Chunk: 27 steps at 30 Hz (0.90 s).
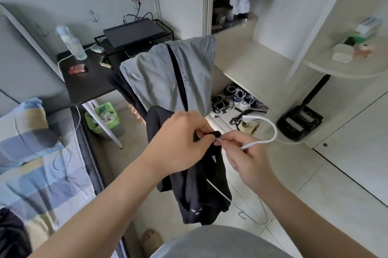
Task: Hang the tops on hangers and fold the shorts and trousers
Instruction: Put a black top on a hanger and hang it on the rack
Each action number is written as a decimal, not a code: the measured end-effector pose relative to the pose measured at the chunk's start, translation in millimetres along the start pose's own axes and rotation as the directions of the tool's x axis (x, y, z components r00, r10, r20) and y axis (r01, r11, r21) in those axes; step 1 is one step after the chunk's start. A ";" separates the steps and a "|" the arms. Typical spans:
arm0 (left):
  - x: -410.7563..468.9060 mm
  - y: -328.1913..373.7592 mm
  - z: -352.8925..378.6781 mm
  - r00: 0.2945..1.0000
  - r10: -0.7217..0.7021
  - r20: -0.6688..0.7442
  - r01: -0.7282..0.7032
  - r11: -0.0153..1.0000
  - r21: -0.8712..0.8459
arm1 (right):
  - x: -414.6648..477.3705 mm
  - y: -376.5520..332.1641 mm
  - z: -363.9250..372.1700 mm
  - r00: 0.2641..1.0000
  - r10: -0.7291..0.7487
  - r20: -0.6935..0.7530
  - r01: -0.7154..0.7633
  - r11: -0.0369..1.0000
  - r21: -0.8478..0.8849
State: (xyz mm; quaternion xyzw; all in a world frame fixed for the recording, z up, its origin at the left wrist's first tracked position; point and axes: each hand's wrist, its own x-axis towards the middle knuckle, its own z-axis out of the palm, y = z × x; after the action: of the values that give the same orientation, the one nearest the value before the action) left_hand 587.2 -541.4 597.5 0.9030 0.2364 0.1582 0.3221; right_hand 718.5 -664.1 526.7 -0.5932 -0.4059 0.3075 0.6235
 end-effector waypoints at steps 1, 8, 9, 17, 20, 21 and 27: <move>-1.0 -3.3 0.4 0.999 0.030 0.011 -0.031 0.993 0.114 | 0.1 -1.1 -3.5 1.000 0.014 -0.003 -0.014 1.000 0.028; 4.0 -20.5 -15.4 0.960 0.247 0.134 -0.280 0.883 0.377 | 1.1 -6.2 -28.2 0.998 -0.007 0.060 0.005 0.999 0.037; 4.7 -22.8 -17.5 0.959 0.244 0.143 -0.281 0.882 0.378 | 3.0 -7.0 -33.2 0.996 -0.014 0.084 0.013 1.000 0.016; 7.5 -46.3 -35.8 0.972 0.234 -0.010 -0.226 0.947 0.228 | 10.2 20.1 -86.8 0.997 0.066 0.028 -0.058 0.976 -0.210; 6.3 -41.2 -22.9 0.981 0.192 0.009 -0.191 0.965 0.177 | 7.5 27.4 -81.2 0.999 0.040 0.023 -0.032 0.959 -0.282; 6.2 -39.4 -18.3 0.984 0.180 0.009 -0.179 0.971 0.158 | 7.6 27.2 -75.8 0.999 0.032 0.030 -0.022 0.957 -0.288; 9.1 -28.8 5.8 0.990 0.142 -0.027 -0.138 0.985 0.100 | 11.5 28.4 -52.1 0.996 0.038 0.079 -0.014 0.958 -0.285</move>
State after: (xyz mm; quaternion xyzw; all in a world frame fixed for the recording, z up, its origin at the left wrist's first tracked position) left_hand 588.0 -520.0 575.5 0.9292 0.1853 0.1839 0.2617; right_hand 772.2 -676.7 502.0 -0.6685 -0.4637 0.2787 0.5103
